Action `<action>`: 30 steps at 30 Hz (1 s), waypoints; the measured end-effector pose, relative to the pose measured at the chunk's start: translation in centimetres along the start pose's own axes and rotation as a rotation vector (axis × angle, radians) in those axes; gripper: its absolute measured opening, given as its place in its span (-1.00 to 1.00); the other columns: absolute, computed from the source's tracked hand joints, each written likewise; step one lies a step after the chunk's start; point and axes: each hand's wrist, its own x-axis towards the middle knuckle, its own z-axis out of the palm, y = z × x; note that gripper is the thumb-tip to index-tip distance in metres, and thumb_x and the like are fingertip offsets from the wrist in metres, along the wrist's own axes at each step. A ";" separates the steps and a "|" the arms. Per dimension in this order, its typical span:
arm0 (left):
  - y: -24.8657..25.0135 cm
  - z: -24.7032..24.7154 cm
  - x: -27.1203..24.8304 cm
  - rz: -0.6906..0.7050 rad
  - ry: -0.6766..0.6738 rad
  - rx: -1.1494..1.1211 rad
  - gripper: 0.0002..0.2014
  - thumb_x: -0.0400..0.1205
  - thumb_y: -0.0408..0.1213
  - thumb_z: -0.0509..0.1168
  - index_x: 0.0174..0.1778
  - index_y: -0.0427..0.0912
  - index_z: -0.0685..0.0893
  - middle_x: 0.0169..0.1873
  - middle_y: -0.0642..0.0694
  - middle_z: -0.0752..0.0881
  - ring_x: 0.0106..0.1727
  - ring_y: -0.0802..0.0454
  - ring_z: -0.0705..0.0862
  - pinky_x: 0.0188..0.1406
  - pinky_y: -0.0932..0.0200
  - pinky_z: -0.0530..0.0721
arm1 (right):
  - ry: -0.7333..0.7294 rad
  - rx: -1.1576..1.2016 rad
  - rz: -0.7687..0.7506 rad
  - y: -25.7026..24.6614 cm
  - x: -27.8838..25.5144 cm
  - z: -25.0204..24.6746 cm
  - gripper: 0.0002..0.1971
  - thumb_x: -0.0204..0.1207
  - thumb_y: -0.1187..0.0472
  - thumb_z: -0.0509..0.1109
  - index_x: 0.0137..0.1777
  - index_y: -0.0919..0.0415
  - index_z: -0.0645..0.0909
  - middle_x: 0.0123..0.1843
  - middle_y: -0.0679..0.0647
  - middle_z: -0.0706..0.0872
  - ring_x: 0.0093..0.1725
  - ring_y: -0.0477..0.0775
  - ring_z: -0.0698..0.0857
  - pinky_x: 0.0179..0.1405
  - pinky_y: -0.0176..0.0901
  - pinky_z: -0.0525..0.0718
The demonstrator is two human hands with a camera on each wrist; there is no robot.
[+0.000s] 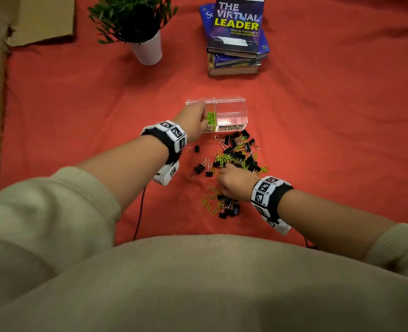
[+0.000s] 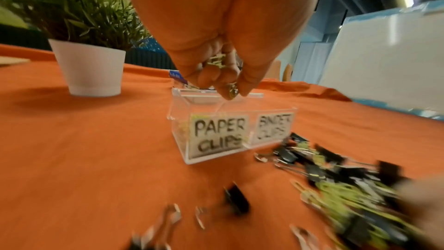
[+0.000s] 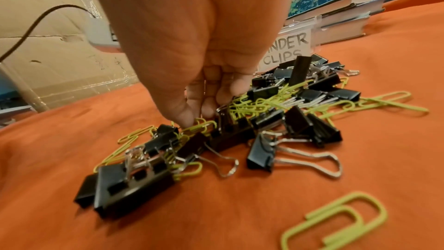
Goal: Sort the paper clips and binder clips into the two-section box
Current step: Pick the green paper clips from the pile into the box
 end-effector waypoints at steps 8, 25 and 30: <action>0.4 0.6 1.0 0.107 0.028 0.225 -0.73 0.59 -0.41 0.23 0.20 -0.19 0.62 0.21 -0.16 0.68 0.30 -0.17 0.53 0.30 -0.04 0.50 | 0.082 0.669 0.253 1.3 -0.5 -1.9 -0.77 0.58 0.30 0.21 0.10 0.13 0.67 -0.16 0.07 0.74 -0.28 0.08 0.68 -0.29 -0.10 0.67; -1.4 9.2 -12.8 -0.078 -0.363 0.325 -0.73 0.61 -0.07 0.30 0.02 -0.21 0.66 0.05 -0.21 0.72 0.12 -0.22 0.69 0.00 -0.02 0.64 | 0.012 0.234 0.144 -0.6 -1.1 0.7 -0.78 0.54 0.07 0.37 0.06 0.20 0.57 0.08 0.10 0.61 0.06 0.12 0.63 -0.05 -0.06 0.59; -1.6 9.2 -12.9 -0.068 -0.367 0.261 -0.82 0.60 -0.22 0.24 -0.01 -0.24 0.64 0.01 -0.22 0.72 0.07 -0.23 0.69 -0.03 0.00 0.63 | 0.017 0.295 0.261 0.8 -0.5 -1.3 -0.87 0.62 0.19 0.27 -0.04 0.27 0.53 -0.18 0.08 0.59 -0.17 0.11 0.60 -0.24 -0.13 0.47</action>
